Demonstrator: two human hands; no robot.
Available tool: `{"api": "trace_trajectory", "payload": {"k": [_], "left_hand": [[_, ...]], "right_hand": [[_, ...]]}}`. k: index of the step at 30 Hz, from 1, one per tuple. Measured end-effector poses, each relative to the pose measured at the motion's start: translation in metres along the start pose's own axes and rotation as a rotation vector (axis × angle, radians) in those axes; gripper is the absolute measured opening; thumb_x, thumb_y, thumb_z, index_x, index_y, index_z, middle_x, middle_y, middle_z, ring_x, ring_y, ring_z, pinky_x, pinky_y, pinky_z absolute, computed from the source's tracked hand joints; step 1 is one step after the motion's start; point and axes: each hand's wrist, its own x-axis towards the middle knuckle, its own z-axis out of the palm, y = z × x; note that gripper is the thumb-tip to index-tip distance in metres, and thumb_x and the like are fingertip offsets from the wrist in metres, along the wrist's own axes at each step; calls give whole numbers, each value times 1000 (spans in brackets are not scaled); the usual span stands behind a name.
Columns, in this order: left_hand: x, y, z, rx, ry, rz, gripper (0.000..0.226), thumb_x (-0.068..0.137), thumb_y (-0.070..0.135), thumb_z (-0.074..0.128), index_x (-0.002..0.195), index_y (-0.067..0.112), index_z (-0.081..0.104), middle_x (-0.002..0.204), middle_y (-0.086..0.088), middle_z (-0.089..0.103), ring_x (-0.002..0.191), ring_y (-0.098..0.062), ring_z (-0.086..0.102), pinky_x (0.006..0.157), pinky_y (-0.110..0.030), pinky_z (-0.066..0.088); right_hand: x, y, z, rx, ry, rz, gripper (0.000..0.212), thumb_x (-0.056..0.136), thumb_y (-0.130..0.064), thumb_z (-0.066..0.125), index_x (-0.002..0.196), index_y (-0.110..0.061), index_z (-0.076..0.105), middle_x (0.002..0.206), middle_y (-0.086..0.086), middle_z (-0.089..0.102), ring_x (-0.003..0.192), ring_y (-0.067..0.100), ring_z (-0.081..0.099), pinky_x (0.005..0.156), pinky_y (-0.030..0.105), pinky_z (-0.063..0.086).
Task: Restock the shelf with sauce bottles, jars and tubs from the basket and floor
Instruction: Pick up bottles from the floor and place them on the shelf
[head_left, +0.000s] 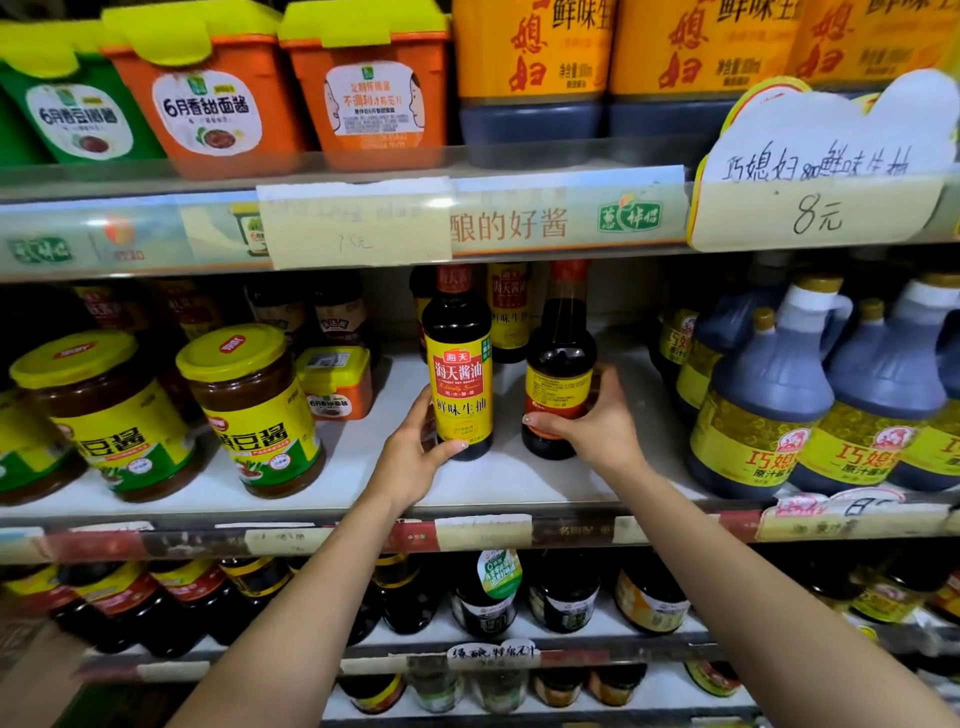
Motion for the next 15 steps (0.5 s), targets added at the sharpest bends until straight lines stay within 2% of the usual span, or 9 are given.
{"api": "trace_trajectory", "payload": {"k": [2,5,7,10,15], "left_hand": [[0,-1,0,-2,-5,3,76,85,8,62,145,24,18,143,-3,43,130,-20,42,102,-28,32],[1,-3,0,-14,-5,1,77,84,7,62,145,24,18,142,-3,44,129,-20,43,102,-28,33],[2,-3,0,-16,-3,-3,77,84,7,62,145,24,18,142,-3,44,129,-20,43,104,-29,33],[2,-4,0,-15,-1,-5,77,84,7,62,145,25,18,142,-4,44,129,-21,43,107,-35,33],[2,-4,0,-22,5,-1,76,84,8,63,145,24,20,142,-4,44,130,-21,43,107,-35,33]], "right_hand": [[1,1,-3,9,-65,13,85,54,-21,88,124,-20,40,114,-1,57,100,12,56,86,27,46],[4,-3,-15,49,-236,56,80,62,-10,83,127,-21,38,107,-11,56,96,0,55,83,20,44],[9,-1,-22,74,-305,104,81,62,-6,81,130,-20,39,111,-6,58,104,11,57,90,28,45],[15,-2,-25,67,-301,127,82,56,-6,84,127,-15,45,115,3,61,108,19,58,99,40,45],[9,-2,-15,-37,-197,90,71,54,-13,87,115,-17,50,105,0,61,97,17,59,86,30,46]]}}
